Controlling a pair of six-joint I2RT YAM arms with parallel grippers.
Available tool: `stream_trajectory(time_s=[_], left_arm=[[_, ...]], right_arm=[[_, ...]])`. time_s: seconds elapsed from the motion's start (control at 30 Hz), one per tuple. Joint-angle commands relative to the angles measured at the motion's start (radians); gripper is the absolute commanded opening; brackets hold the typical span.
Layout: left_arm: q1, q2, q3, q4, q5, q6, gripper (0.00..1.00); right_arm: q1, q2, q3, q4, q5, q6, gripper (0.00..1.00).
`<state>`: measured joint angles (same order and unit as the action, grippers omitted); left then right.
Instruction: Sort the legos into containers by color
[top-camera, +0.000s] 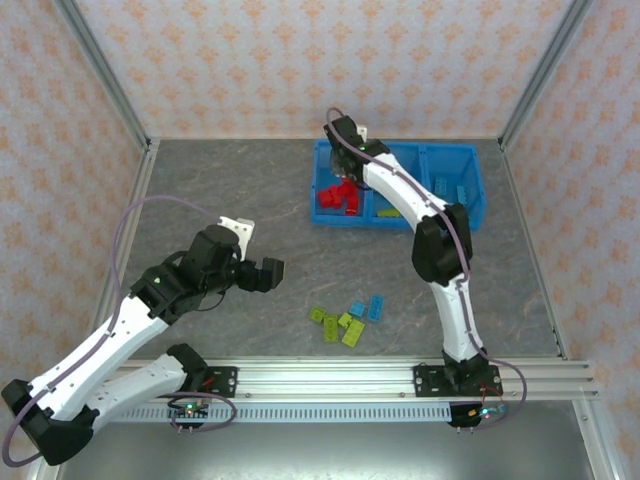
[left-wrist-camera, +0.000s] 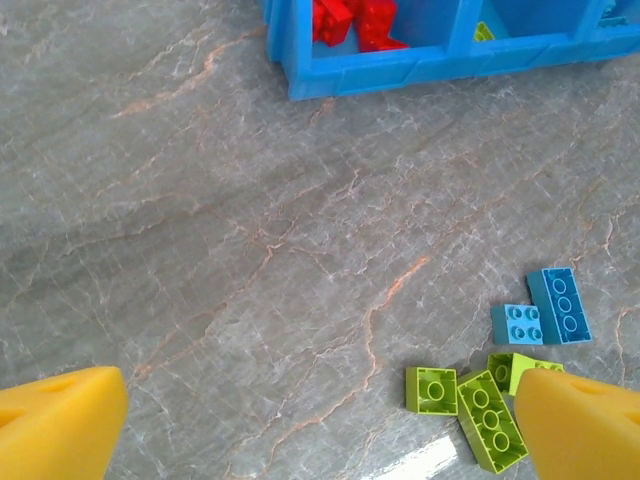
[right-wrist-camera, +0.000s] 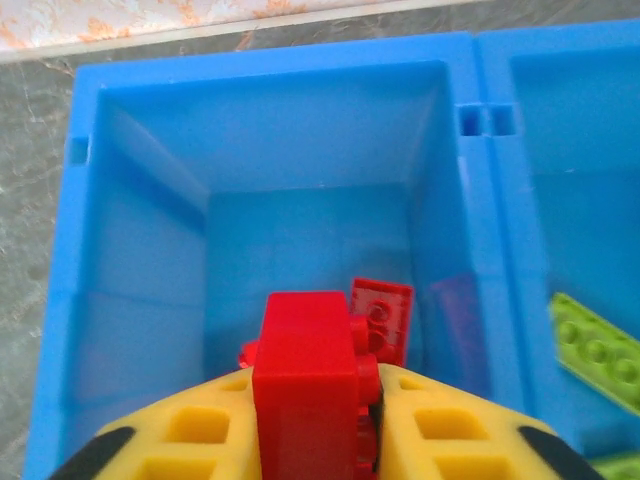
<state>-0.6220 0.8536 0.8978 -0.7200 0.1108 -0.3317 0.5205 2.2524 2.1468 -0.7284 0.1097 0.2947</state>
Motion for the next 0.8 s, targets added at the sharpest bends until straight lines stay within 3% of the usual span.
stream_trajectory(time_s=[0.0, 0.23, 0.3, 0.47, 0.6, 0.77], left_arm=[[-0.005, -0.003, -0.005, -0.039, -0.015, -0.039, 1.0], [-0.011, 0.034, -0.047, -0.019, 0.038, -0.038, 1.0], [-0.025, 0.056, -0.065, 0.005, 0.038, -0.078, 1.0], [-0.098, 0.17, -0.069, 0.041, 0.03, -0.142, 1.0], [-0.179, 0.3, -0.046, 0.048, 0.023, -0.157, 0.98], [-0.251, 0.475, 0.001, 0.046, 0.04, -0.145, 0.82]], right_arm=[[-0.002, 0.001, 0.142, -0.108, -0.047, -0.023, 0.38], [-0.002, -0.197, 0.098, -0.189, -0.091, -0.026, 0.4], [0.0, -0.331, -0.021, -0.178, -0.15, -0.02, 0.41], [0.009, -0.738, -0.429, -0.104, -0.304, 0.018, 0.55], [0.016, -1.036, -0.719, -0.105, -0.247, 0.069, 0.66], [0.015, -1.29, -0.901, -0.166, -0.131, 0.12, 0.82]])
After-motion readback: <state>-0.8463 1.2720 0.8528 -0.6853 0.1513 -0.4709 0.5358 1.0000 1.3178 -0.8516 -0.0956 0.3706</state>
